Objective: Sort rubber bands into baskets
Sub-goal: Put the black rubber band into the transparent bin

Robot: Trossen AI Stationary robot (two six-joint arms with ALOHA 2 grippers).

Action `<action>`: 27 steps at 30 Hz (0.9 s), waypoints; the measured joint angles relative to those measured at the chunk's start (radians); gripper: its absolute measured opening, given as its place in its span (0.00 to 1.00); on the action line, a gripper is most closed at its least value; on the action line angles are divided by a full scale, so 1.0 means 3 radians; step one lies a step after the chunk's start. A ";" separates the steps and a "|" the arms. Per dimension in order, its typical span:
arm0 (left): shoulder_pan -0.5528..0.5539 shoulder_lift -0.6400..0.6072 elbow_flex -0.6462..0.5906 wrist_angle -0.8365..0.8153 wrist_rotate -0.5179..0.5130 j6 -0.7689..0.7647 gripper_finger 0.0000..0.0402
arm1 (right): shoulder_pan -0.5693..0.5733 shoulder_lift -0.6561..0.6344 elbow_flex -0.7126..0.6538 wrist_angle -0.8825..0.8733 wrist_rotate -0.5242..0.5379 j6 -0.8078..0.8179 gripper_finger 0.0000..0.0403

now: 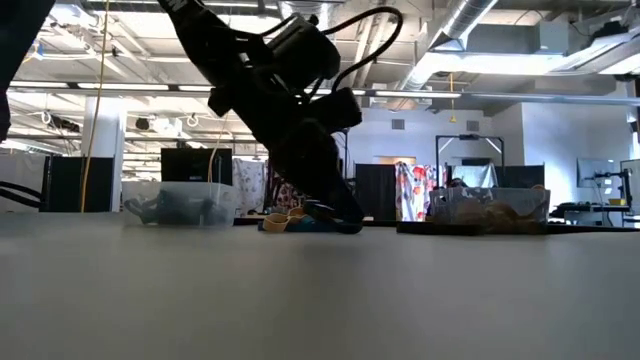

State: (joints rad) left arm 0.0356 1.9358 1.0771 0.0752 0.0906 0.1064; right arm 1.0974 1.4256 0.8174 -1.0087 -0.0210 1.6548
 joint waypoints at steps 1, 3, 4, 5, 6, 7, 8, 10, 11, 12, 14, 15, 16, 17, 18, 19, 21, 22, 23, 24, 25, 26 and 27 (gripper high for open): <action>-0.0015 0.0017 0.0000 0.0025 0.0000 -0.0011 0.46 | 0.0000 0.0002 -0.0034 0.0013 0.0000 0.0023 0.61; -0.0042 0.0030 0.0000 0.0059 0.0000 -0.0034 0.46 | -0.0003 -0.0001 -0.0114 0.0121 0.0000 0.0050 0.61; -0.0052 0.0033 0.0000 0.0087 0.0000 -0.0042 0.46 | -0.0015 -0.0001 -0.0153 0.0199 0.0000 0.0053 0.61; -0.0062 0.0033 0.0000 0.0123 0.0000 -0.0045 0.46 | -0.0027 -0.0001 -0.0192 0.0283 0.0000 0.0054 0.61; -0.0074 0.0033 0.0000 0.0153 0.0000 -0.0045 0.46 | -0.0039 -0.0001 -0.0213 0.0339 0.0001 0.0053 0.61; -0.0079 0.0033 0.0000 0.0183 0.0000 -0.0045 0.46 | -0.0059 -0.0001 -0.0241 0.0399 0.0002 0.0048 0.61; -0.0084 0.0033 0.0001 0.0196 0.0000 -0.0045 0.46 | -0.0080 -0.0001 -0.0261 0.0438 0.0006 0.0041 0.61; -0.0090 0.0033 0.0001 0.0218 0.0000 -0.0041 0.46 | -0.0112 -0.0002 -0.0311 0.0542 0.0058 0.0040 0.61; -0.0091 0.0033 0.0001 0.0242 0.0000 -0.0041 0.46 | -0.0121 -0.0002 -0.0337 0.0584 0.0065 0.0040 0.61; -0.0091 0.0033 0.0001 0.0257 0.0001 -0.0041 0.46 | -0.0136 -0.0003 -0.0370 0.0626 0.0065 0.0042 0.61; -0.0091 0.0033 0.0001 0.0258 0.0000 -0.0044 0.46 | -0.0157 -0.0002 -0.0434 0.0635 0.0053 0.0043 0.61; -0.0091 0.0033 0.0001 0.0255 0.0001 -0.0044 0.46 | -0.0163 -0.0002 -0.0457 0.0629 0.0043 0.0043 0.60; -0.0091 0.0033 0.0001 0.0256 0.0000 -0.0047 0.46 | -0.0173 -0.0002 -0.0464 0.0611 0.0022 0.0041 0.60; -0.0091 0.0033 0.0001 0.0257 -0.0001 -0.0060 0.46 | -0.0174 -0.0003 -0.0471 0.0601 0.0004 0.0021 0.59; -0.0091 0.0033 0.0001 0.0256 0.0000 -0.0067 0.46 | -0.0176 -0.0003 -0.0472 0.0596 -0.0007 -0.0016 0.58; -0.0095 0.0033 0.0001 0.0254 0.0000 -0.0070 0.46 | -0.0176 -0.0003 -0.0472 0.0591 -0.0010 -0.0044 0.55; -0.0100 0.0033 0.0001 0.0250 0.0000 -0.0075 0.46 | -0.0188 -0.0002 -0.0472 0.0586 -0.0014 -0.0122 0.48; -0.0101 0.0033 0.0001 0.0252 0.0000 -0.0075 0.46 | -0.0199 -0.0003 -0.0473 0.0587 -0.0022 -0.0161 0.44; -0.0103 0.0033 0.0001 0.0253 0.0000 -0.0075 0.46 | -0.0202 -0.0003 -0.0473 0.0596 -0.0026 -0.0203 0.38; -0.0103 0.0033 0.0001 0.0251 0.0000 -0.0074 0.46 | -0.0209 -0.0002 -0.0473 0.0602 -0.0026 -0.0237 0.33; -0.0103 0.0033 0.0001 0.0250 0.0000 -0.0074 0.46 | -0.0225 -0.0003 -0.0473 0.0608 -0.0029 -0.0289 0.26; -0.0103 0.0033 0.0001 0.0251 0.0000 -0.0074 0.46 | -0.0235 -0.0004 -0.0472 0.0622 -0.0036 -0.0324 0.20; -0.0103 0.0033 0.0001 0.0251 0.0000 -0.0074 0.46 | -0.0247 -0.0007 -0.0472 0.0640 -0.0036 -0.0374 0.13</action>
State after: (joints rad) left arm 0.0048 1.9457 1.0775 0.1505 0.0906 0.0841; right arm 1.0234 1.4235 0.6758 -0.8166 -0.0319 1.5425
